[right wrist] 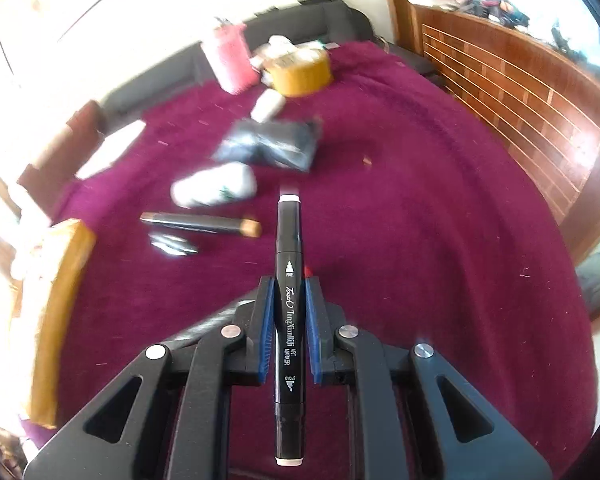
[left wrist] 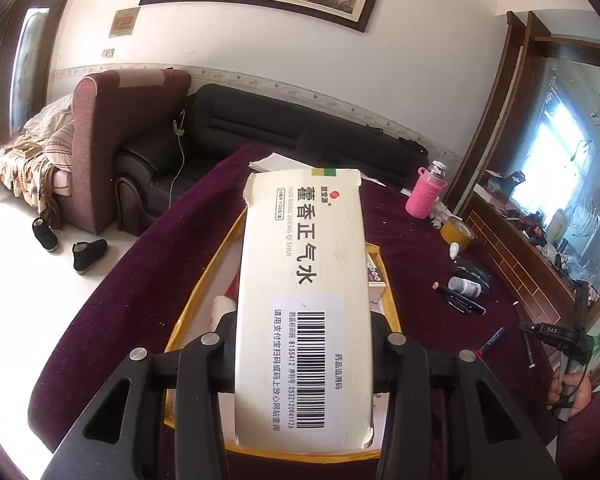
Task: Organize objects
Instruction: 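Place the beige box in the tray while the right gripper drops the marker there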
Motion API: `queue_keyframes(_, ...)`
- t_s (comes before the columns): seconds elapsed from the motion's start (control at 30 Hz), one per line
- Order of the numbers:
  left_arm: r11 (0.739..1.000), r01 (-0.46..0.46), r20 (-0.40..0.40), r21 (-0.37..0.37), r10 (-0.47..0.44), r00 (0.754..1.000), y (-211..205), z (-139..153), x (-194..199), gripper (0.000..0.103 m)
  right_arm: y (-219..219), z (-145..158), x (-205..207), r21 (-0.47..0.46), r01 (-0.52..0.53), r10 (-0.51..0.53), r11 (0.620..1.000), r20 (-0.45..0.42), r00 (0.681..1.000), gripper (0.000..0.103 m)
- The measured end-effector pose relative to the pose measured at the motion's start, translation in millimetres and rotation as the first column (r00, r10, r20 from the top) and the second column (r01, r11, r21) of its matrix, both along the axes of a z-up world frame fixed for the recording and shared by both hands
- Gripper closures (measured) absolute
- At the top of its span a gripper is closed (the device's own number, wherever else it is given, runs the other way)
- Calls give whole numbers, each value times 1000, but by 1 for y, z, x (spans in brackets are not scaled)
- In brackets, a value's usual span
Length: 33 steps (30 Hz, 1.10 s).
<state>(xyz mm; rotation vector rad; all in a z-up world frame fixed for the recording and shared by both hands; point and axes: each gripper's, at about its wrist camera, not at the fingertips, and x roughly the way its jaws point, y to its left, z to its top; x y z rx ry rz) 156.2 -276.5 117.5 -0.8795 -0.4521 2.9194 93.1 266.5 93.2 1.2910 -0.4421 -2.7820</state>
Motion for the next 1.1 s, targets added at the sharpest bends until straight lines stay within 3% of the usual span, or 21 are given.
queue_keyframes(0.27,997,-70,124,-32,73,990,-22,-31,4,67,-83,50,6,-78,-241,233,967,-101,967,91)
queue_keyframes(0.53,997,-13,220,-70,28,975,-5,-46,-4,67,-207,48,-4,-181,-513,508,839,-74,858,90)
queue_keyframes(0.73,996,13,327,-83,15,945,-4,-70,-27,67,-271,34,-11,-199,-601,608,774,-34,793,90)
queue_keyframes(0.8,998,1,358,-60,20,933,-11,-80,-35,67,-287,28,-14,-198,-610,619,767,-17,785,90)
queue_keyframes(1.1,976,-4,335,-216,78,939,-5,-82,-32,66,-329,0,-56,-114,-566,576,817,98,812,90)
